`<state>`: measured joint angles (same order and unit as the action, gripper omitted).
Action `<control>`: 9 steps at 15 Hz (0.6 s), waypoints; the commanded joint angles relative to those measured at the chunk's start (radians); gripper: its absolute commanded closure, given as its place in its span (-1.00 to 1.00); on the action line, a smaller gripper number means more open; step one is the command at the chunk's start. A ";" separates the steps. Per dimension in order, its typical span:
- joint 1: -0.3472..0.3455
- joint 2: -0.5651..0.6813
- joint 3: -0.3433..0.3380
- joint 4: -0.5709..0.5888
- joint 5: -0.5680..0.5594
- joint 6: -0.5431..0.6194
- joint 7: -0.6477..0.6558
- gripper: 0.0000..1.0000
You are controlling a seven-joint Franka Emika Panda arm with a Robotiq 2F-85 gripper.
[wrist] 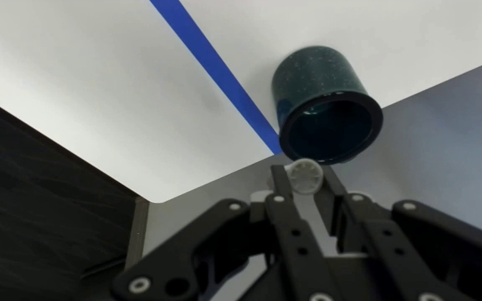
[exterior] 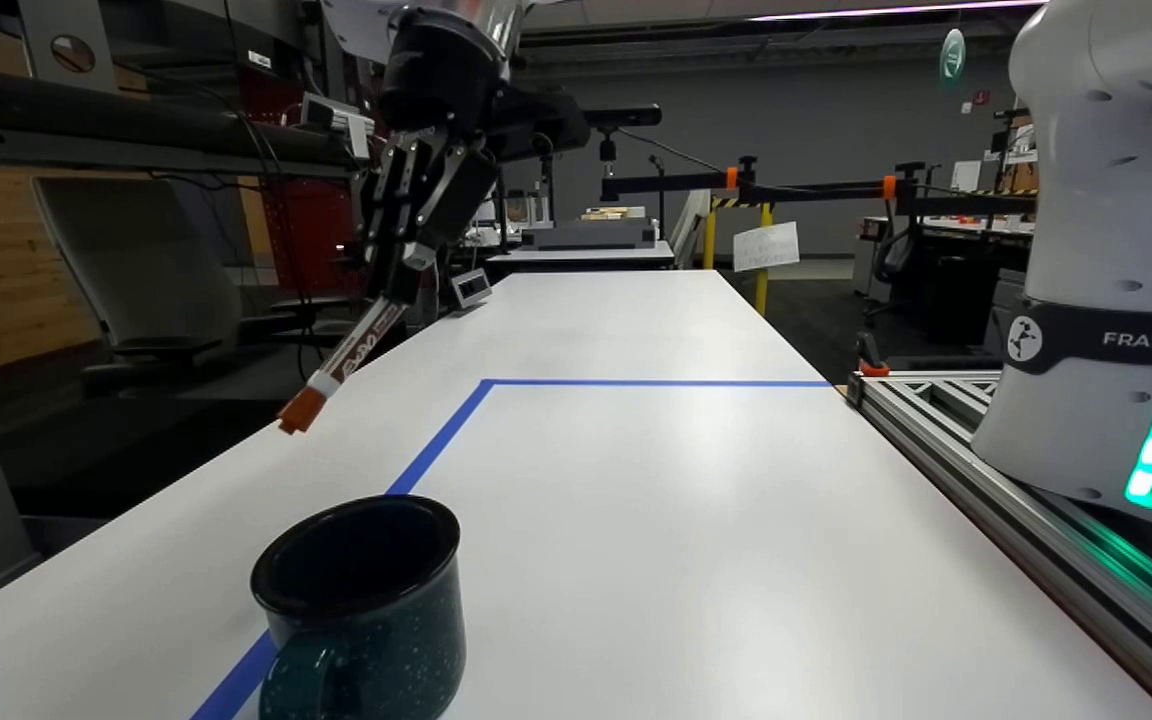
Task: Remove the red marker from the mug.
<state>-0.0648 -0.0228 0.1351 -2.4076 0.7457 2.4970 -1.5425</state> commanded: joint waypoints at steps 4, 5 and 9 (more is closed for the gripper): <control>0.055 0.058 -0.059 -0.099 -0.104 0.291 0.140 0.89; 0.036 0.098 -0.029 -0.105 -0.094 0.345 0.134 0.89; 0.042 0.244 -0.008 -0.099 -0.058 0.471 0.091 0.89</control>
<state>-0.0337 0.1221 0.1119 -2.5180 0.6594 2.8734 -1.4334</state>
